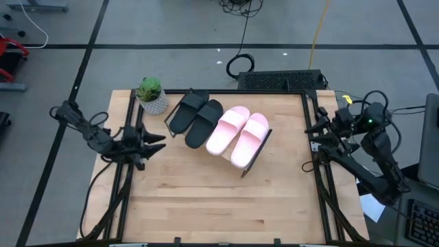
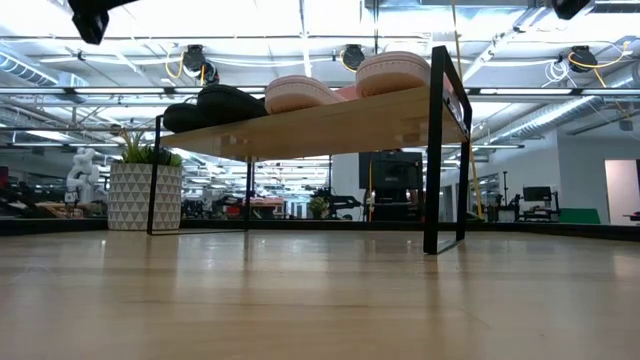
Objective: Pick and place slides into the shelf
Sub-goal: Return to Home Position
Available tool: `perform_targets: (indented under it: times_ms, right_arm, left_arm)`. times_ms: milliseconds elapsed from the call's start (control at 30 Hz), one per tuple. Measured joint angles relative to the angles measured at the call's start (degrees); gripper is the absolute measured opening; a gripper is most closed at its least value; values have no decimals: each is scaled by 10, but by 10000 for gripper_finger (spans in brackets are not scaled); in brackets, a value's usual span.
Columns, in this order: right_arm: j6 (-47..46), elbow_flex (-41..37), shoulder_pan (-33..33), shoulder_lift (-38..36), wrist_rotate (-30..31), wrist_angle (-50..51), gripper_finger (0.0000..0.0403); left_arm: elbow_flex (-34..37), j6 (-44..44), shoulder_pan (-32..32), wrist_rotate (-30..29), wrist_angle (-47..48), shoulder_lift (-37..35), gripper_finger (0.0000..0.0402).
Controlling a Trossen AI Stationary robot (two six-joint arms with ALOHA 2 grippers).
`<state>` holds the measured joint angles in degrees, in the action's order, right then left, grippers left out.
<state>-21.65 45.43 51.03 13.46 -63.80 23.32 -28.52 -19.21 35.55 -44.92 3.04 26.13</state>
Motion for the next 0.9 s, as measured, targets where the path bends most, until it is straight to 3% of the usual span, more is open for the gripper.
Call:
perform_targets:
  times_ms: [133, 467, 633, 833, 900]
  right_arm:
    - [6, -37, 0, -20, -10, -62, 141]
    - [13, -115, 0, -33, -8, -76, 141]
    - [-2, -166, 0, -33, -8, -152, 141]
    - [23, -171, 13, -33, -8, -147, 141]
    - [43, -171, 29, -34, 21, -150, 141]
  left_arm:
    - [35, 6, -1, 1, -32, 0, 159]
    - [52, 26, -54, 13, -9, -23, 159]
    - [52, 12, -95, 57, 60, -88, 159]
    - [51, 38, -115, 74, 132, -193, 159]
    - [51, 37, -115, 74, 159, -226, 159]
